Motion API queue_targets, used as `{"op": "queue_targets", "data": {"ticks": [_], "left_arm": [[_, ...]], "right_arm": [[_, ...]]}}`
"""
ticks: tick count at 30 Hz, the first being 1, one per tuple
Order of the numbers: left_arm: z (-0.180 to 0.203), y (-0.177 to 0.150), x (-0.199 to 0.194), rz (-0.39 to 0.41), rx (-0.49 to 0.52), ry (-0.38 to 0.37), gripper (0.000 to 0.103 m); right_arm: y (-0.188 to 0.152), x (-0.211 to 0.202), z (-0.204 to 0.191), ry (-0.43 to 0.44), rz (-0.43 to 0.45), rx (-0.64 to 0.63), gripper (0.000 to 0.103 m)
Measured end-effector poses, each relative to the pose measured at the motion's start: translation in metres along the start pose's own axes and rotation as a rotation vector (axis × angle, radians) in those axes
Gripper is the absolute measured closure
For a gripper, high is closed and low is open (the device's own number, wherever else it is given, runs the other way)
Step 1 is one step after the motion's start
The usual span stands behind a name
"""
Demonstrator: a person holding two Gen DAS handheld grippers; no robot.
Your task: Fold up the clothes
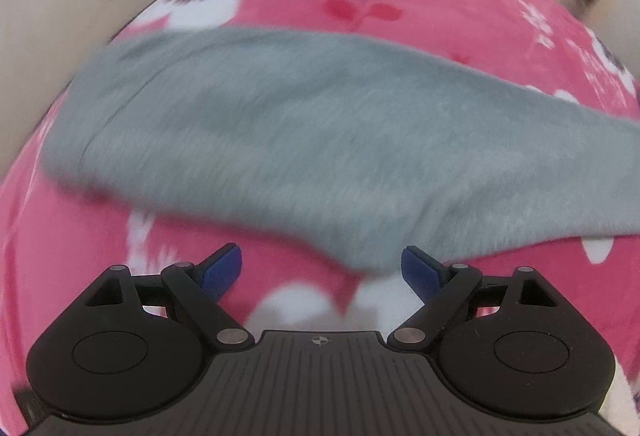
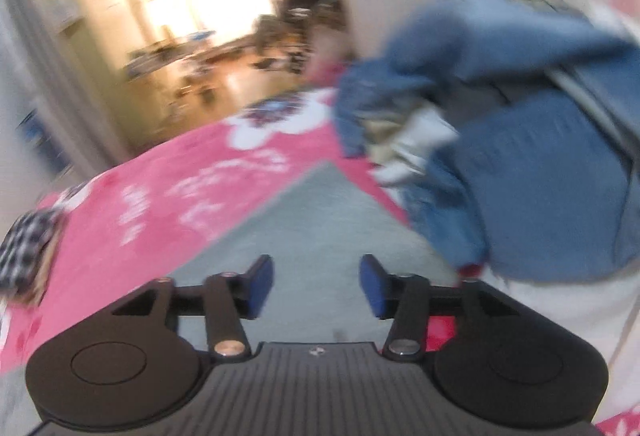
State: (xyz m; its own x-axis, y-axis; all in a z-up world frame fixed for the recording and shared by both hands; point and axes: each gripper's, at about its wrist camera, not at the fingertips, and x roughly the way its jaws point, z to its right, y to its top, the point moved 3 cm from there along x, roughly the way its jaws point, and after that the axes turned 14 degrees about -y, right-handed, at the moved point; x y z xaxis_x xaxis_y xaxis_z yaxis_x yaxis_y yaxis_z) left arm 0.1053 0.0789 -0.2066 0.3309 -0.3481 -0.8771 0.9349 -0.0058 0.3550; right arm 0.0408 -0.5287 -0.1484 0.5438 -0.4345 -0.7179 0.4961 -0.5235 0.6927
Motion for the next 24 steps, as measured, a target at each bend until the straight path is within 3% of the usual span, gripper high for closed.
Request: {"op": "queue_targets", "data": {"ticks": [5,10,16,24], "left_arm": [[-0.019,-0.029,-0.023,0.041,-0.129,-0.004,0.015],[-0.023,-0.042,-0.044,0.113,-0.214,-0.022,0.014],[-0.02,-0.052,-0.062,0.18,-0.244,-0.053,0.012],[-0.022,-0.058,-0.07,0.202,-0.268,-0.07,0.011]], "right_arm": [[-0.012,-0.053,-0.059,0.135,-0.036,-0.159,0.025],[-0.032,-0.111,-0.118,0.269,0.02,-0.239,0.0],[-0.036,-0.175,-0.163,0.378,0.103,-0.228,0.0],[-0.04,-0.216,-0.184,0.336,0.197,-0.281,0.0]]}}
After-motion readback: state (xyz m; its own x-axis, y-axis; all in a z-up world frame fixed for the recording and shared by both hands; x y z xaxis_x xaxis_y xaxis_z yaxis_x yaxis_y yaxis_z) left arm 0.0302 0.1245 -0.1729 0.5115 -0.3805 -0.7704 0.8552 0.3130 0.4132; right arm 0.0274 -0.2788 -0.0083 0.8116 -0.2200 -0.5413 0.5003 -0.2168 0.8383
